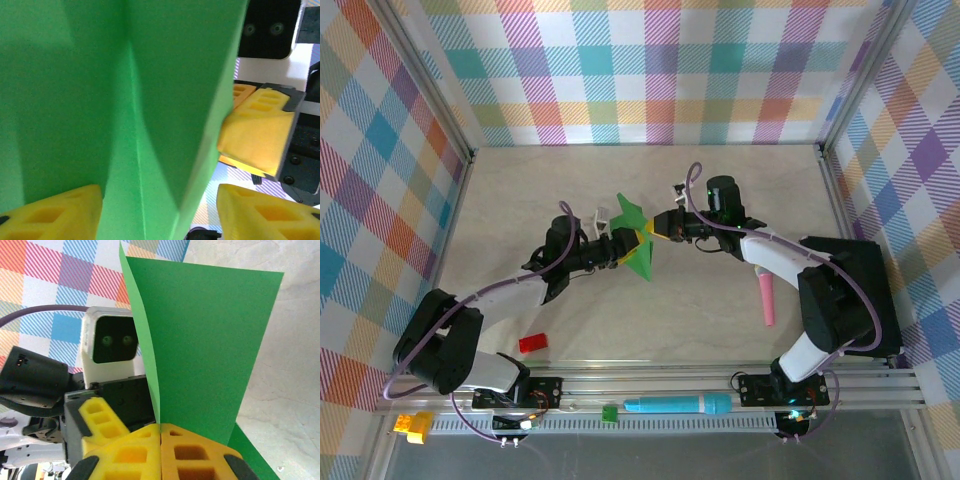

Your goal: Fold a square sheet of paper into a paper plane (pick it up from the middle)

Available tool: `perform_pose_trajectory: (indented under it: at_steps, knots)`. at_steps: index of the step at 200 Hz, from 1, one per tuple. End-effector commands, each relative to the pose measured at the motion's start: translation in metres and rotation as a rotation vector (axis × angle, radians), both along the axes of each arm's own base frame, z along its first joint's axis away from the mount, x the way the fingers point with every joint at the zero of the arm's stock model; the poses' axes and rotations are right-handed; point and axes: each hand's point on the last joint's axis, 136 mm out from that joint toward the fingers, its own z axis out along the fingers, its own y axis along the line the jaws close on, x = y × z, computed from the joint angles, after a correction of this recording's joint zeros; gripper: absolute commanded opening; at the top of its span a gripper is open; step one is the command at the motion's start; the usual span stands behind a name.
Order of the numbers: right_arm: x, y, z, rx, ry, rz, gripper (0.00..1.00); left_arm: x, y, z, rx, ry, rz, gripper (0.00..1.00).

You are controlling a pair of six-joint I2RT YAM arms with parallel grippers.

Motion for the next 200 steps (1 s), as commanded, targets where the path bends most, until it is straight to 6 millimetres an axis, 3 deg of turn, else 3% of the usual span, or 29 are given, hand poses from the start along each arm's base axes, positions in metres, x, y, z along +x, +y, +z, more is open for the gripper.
perform_pose_trajectory:
  at_steps: [1,44,126,140,170,200]
  knots:
    - [-0.003,0.000,0.010,0.044,0.005,0.026,0.07,-0.001,-0.013,0.026,-0.058,-0.092,-0.055,0.54]
    - [-0.001,-0.002,0.005,0.057,0.033,0.022,0.07,-0.003,-0.015,0.035,-0.084,-0.136,-0.066,0.36]
    - [0.001,-0.008,-0.002,0.056,0.065,0.008,0.11,-0.001,-0.015,0.032,-0.084,-0.148,-0.063,0.14]
    - [0.002,-0.009,-0.003,0.048,0.072,0.000,0.17,0.000,-0.015,0.029,-0.081,-0.142,-0.058,0.13]
    - [0.007,-0.022,-0.007,-0.004,0.078,-0.059,0.41,0.001,-0.014,0.025,-0.058,-0.143,-0.051,0.11]
    - [0.011,-0.041,-0.014,-0.091,0.056,-0.139,0.55,0.002,-0.010,0.015,0.016,-0.136,-0.043,0.10]
